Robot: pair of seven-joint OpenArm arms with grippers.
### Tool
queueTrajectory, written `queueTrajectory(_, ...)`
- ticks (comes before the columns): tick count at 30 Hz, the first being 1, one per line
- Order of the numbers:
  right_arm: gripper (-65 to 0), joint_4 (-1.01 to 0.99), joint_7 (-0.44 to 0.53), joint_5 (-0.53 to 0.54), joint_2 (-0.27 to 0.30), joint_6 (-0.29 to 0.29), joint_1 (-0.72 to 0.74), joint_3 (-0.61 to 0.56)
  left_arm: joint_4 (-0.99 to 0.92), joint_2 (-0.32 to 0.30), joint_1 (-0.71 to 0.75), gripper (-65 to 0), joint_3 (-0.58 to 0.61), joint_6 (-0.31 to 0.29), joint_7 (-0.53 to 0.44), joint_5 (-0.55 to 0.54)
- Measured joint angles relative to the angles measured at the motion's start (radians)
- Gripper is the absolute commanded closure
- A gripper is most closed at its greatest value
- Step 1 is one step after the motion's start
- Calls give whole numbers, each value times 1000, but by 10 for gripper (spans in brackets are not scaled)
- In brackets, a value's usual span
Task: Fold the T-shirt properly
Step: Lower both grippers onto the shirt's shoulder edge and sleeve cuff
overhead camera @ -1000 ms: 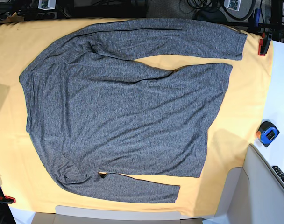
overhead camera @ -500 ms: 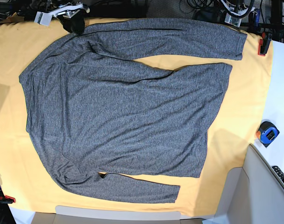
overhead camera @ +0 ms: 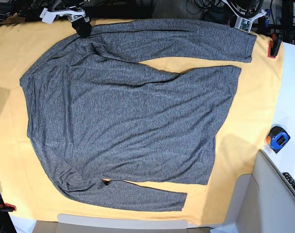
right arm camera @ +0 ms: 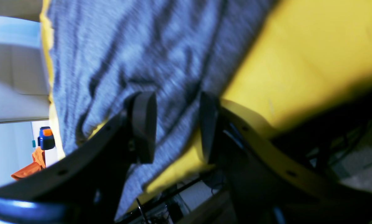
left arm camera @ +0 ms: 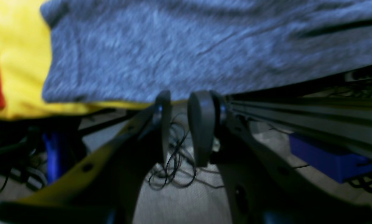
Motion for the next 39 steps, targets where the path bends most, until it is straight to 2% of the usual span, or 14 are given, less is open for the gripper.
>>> queueTrajectory(4, -231, -2, 6, 0, -37, 3, -7, 45, 0, 0, -3, -136, 0, -5, -3, 0)
queueTrajectory(7, -231, -2, -37, 0, -55, 2, -24, 55, 0, 0, -3, -136, 0, -3, -3, 0)
queueTrajectory(9, -231, -2, -19, 0, -78, 4, -27, 75, 0, 0, -3, -136, 0, -5, -3, 0)
queueTrajectory(24, -231, -73, -7, 0, -72, 26, 36, 75, 0, 0, -31, -136, 0, -3, 3, -4)
queueTrajectory(28, -231, -85, -64, 5, -64, 34, 74, 80, 0, 0, -31, -136, 0, -3, 3, -4)
queueTrajectory(32, -226, -89, -76, 11, -51, 34, 89, 80, 0, 0, -31, -136, 0, -3, 3, -3)
queueTrajectory(35, -139, -91, -86, 7, -43, 32, 89, 80, 0, 1, -47, -136, -1, -3, 3, -4)
queueTrajectory(37, -16, -109, -78, 3, -43, 34, 89, 77, 0, 11, -53, -136, -37, -15, 3, -9)
queueTrajectory(39, 0, -138, -92, 17, -45, 46, 102, 78, 0, 16, -55, -137, -100, -3, 4, -12)
